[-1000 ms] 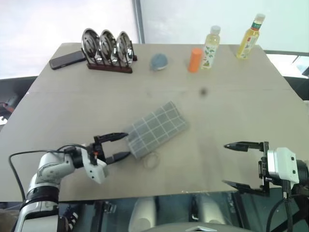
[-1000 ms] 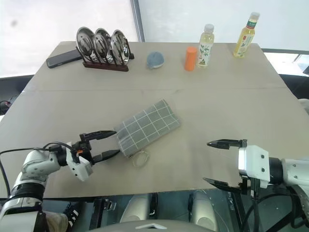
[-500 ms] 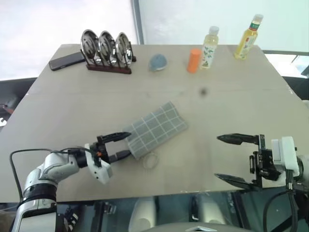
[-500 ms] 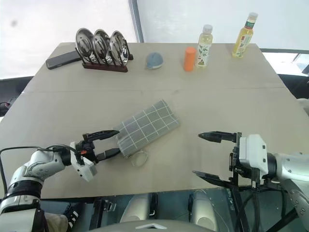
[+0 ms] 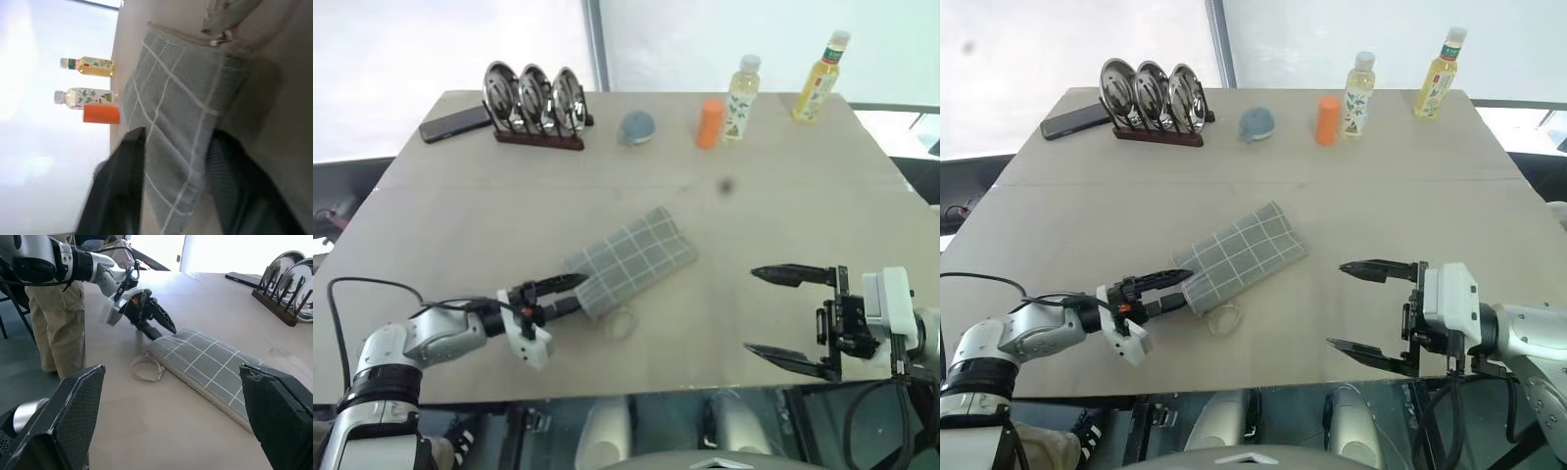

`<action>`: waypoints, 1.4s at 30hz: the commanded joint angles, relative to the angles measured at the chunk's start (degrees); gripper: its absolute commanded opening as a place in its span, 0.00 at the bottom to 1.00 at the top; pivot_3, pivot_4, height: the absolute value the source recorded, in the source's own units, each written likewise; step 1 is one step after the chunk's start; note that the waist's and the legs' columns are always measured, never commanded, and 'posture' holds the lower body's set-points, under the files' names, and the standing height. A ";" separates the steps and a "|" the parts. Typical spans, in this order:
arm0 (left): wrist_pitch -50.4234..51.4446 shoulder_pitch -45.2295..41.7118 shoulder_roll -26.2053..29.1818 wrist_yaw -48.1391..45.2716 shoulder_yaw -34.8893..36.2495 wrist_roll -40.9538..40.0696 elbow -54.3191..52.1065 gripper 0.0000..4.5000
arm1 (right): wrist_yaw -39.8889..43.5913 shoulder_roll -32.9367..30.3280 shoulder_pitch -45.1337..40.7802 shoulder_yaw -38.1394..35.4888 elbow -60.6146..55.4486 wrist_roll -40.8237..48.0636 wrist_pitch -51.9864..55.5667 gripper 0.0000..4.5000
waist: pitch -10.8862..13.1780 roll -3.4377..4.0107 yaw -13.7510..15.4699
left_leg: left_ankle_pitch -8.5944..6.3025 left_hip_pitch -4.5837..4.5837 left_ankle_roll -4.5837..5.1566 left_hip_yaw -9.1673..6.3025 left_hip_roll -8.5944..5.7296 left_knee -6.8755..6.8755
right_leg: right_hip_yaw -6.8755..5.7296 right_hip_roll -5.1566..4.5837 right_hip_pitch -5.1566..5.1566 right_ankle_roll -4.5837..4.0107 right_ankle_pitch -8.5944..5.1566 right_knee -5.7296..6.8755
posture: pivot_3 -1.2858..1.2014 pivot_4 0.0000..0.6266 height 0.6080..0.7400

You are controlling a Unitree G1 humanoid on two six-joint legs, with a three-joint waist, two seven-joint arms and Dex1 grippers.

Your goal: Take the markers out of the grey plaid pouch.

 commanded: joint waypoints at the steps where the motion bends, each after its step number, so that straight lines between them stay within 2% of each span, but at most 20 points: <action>1: 3.70 0.01 1.42 3.83 -4.46 2.40 1.17 0.08 | -0.78 -0.14 -0.34 -0.72 -1.32 0.47 -0.17 1.00 | -0.20 0.32 0.39 | 0.00 0.01 0.00 0.02 -0.01 0.00 | 0.00 -0.02 0.00 0.00 0.00 0.00 | 0.52 0.24 1.00; 2: 3.45 -0.14 1.82 4.74 -5.21 1.59 1.21 0.01 | -1.47 -0.07 -0.35 -0.43 -1.46 -0.26 -0.05 1.00 | -0.28 0.44 0.49 | 0.00 0.01 0.00 0.02 -0.02 -0.02 | 0.00 -0.03 0.01 0.00 0.00 0.00 | 0.52 0.24 1.00; 4: 2.73 -0.41 2.33 5.24 -6.30 -1.97 1.59 0.01 | -3.44 0.21 -0.78 0.71 -1.79 -1.92 0.48 1.00 | -0.34 0.53 0.45 | 0.00 0.03 0.00 0.03 -0.03 -0.04 | 0.00 -0.03 0.01 0.01 -0.01 0.00 | 0.52 0.24 1.00; 6: 2.41 -1.15 1.83 2.59 -7.94 -12.17 2.95 0.01 | -7.64 -0.73 -1.96 2.20 -2.96 -4.68 3.38 1.00 | -0.34 0.54 0.44 | 0.00 0.04 0.00 0.00 -0.02 -0.07 | -0.01 0.00 0.00 0.00 -0.01 0.00 | 0.52 0.24 1.00; 8: 11.83 0.31 1.07 -10.44 -14.83 -39.22 -1.79 0.01 | -13.45 -1.68 -3.97 3.16 -4.49 -6.73 8.10 1.00 | -0.32 0.52 0.46 | 0.00 0.03 0.00 0.03 -0.02 -0.06 | 0.00 -0.01 -0.01 0.00 -0.01 0.00 | 0.52 0.24 1.00; 10: 28.44 3.08 -0.08 -25.61 -19.53 -65.22 -13.33 0.01 | -16.47 -2.26 -7.37 3.71 -4.58 -1.51 13.72 1.00 | -0.28 0.50 0.39 | 0.00 -0.01 0.00 0.03 -0.02 -0.05 | 0.00 -0.02 -0.02 0.00 -0.01 -0.02 | 0.52 0.24 1.00; 12: 43.16 5.10 -0.26 -36.66 -21.01 -83.21 -23.54 0.01 | -20.09 -2.16 -11.52 4.00 -4.08 7.38 20.72 1.00 | 0.10 -0.13 -0.25 | 0.00 -0.14 0.01 -0.02 0.00 0.03 | 0.04 -0.14 -0.09 -0.02 0.00 -0.12 | 0.52 0.24 1.00; 14: 53.96 6.81 -0.12 -43.96 -20.32 -93.72 -29.94 0.01 | -24.94 -2.28 -15.29 4.11 -3.20 15.58 27.39 1.00 | 0.18 -0.22 -0.90 | 0.15 -0.27 0.29 -0.12 0.03 0.04 | 0.06 -0.07 -0.14 -0.23 0.13 -0.12 | 0.52 0.24 1.00; 18: 62.94 8.52 -3.06 -47.91 -17.79 -97.34 -33.02 0.01 | -33.31 -2.45 -20.58 5.25 -1.17 28.98 35.17 1.00 | 0.21 -0.23 -1.38 | 0.13 -0.30 0.33 0.03 0.01 -0.02 | 0.03 0.08 -0.16 -0.23 0.11 -0.13 | 0.52 0.24 1.00; 20: 65.62 8.06 -6.50 -48.59 -17.47 -96.44 -32.46 0.01 | -37.92 -0.21 -23.43 7.75 1.38 33.77 37.34 1.00 | 0.23 -0.27 -1.29 | 0.13 -0.30 0.33 -0.01 0.02 -0.04 | 0.03 0.17 -0.15 -0.22 0.09 -0.12 | 0.52 0.24 1.00; 25: 68.29 7.01 -12.38 -50.36 -16.24 -92.34 -31.21 0.01 | -43.70 4.93 -29.12 12.90 5.38 37.96 39.52 1.00 | 0.30 -0.40 -1.19 | 0.14 -0.33 0.34 -0.07 0.01 0.15 | 0.03 0.18 -0.08 -0.05 -0.01 -0.12 | 0.52 0.24 1.00; 33: 71.02 6.45 -16.57 -52.50 -13.24 -88.77 -31.44 0.01 | -46.82 11.99 -33.90 19.28 12.62 39.29 42.88 1.00 | 0.30 -0.39 -1.25 | 0.14 -0.52 0.35 -0.13 0.00 0.18 | 0.01 0.21 -0.20 -0.24 0.11 -0.11 | 0.52 0.24 1.00; 42: 73.59 5.49 -20.26 -51.74 -11.10 -85.94 -32.29 0.01 | -46.43 13.30 -35.48 19.57 14.16 41.79 45.40 1.00 | 0.29 -0.40 -1.25 | 0.14 -0.62 0.35 -0.16 0.00 0.20 | -0.02 0.20 -0.25 -0.23 0.12 -0.12 | 0.52 0.24 1.00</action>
